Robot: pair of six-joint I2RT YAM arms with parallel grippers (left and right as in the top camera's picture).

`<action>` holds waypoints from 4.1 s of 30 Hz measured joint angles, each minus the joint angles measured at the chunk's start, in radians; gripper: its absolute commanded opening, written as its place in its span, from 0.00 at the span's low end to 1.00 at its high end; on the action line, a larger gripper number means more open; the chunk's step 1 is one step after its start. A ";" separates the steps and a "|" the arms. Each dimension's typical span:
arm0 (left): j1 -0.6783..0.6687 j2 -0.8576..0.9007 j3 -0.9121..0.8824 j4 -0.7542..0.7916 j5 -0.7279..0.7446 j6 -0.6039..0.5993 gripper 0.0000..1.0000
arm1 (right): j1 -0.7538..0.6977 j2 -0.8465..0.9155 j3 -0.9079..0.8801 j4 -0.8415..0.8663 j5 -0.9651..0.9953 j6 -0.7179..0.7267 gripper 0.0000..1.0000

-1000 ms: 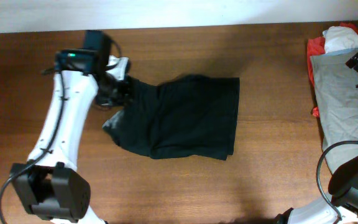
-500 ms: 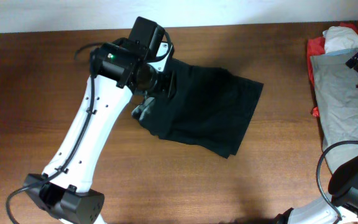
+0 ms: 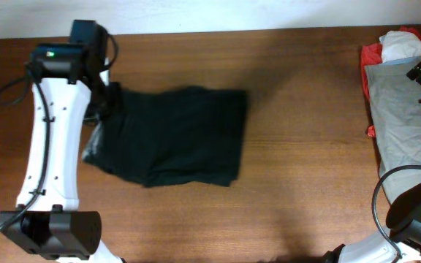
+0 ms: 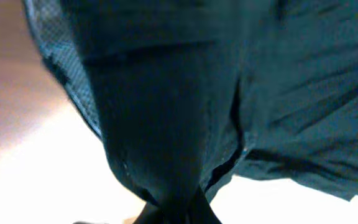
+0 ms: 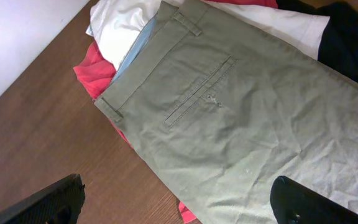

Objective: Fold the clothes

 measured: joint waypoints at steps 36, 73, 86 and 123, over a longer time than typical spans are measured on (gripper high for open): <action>-0.335 0.172 0.009 0.273 0.000 -0.031 0.00 | 0.000 0.000 0.000 0.000 0.000 0.000 0.99; -0.027 0.031 0.021 0.122 -0.085 -0.100 0.00 | 0.000 0.000 0.000 0.000 0.000 0.000 0.99; -0.237 0.291 0.021 0.351 -0.070 -0.104 0.00 | 0.000 0.000 0.000 0.000 0.000 0.000 0.99; -0.440 0.507 0.022 0.470 0.168 -0.103 0.33 | 0.000 0.000 0.000 0.000 0.000 0.000 0.99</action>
